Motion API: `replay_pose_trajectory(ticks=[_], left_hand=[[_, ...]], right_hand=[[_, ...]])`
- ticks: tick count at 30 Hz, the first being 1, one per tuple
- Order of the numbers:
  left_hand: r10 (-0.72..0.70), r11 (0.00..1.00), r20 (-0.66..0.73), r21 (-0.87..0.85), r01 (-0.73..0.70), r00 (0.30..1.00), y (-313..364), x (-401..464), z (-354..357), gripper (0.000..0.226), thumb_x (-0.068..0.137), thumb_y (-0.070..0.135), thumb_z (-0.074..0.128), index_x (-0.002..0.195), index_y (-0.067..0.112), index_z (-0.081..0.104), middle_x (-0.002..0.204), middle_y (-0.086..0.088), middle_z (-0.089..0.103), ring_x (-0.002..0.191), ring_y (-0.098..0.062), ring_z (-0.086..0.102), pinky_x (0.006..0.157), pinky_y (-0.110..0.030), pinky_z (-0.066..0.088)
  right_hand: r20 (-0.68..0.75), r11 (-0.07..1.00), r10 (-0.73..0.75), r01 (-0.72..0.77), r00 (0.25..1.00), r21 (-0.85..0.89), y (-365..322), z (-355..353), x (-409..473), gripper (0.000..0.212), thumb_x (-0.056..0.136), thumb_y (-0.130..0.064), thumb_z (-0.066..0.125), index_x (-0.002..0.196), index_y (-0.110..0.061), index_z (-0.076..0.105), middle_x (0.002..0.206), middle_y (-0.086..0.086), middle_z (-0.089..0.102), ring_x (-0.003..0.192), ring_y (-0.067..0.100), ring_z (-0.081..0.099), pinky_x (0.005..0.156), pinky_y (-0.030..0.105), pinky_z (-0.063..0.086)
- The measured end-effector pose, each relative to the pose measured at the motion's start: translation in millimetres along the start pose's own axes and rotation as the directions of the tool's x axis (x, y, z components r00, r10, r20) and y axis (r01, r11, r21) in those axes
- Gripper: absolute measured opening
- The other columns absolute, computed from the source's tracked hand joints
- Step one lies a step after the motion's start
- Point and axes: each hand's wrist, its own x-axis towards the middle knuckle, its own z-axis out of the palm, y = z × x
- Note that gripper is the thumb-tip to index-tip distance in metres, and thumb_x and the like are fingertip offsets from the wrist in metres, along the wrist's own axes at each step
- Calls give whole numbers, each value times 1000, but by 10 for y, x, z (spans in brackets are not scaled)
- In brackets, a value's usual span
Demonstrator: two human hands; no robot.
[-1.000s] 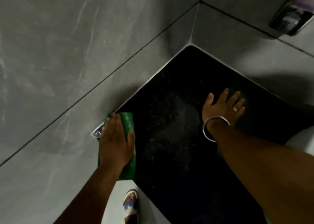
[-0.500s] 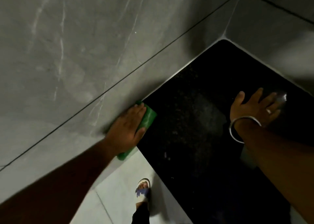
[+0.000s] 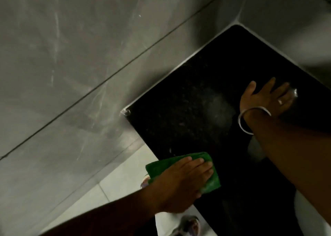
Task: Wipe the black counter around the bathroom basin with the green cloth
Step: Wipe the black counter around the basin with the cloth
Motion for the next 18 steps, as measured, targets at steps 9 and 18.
replay_pose_trajectory(ticks=[9, 18], left_hand=[[-135, 965, -39, 220, 141, 990, -1640, -542, -386, 62, 98, 43, 34, 151, 12, 27, 157, -10, 32, 143, -30, 36, 116, -45, 23], [12, 999, -32, 46, -11, 999, 335, 70, 67, 68, 90, 42, 42, 152, 15, 34, 159, -9, 33, 147, -30, 30, 120, -48, 24]], right_hand=[[23, 1000, -3, 3, 1000, -6, -25, -18, 0, 79, 86, -68, 13, 150, -22, 20, 160, 16, 11, 146, 39, 4, 114, 51, -6], [71, 1000, 11, -11, 997, 6, -50, -67, 27, 80, 84, -67, 13, 150, -23, 19, 160, 14, 10, 146, 39, 4, 114, 52, -5]])
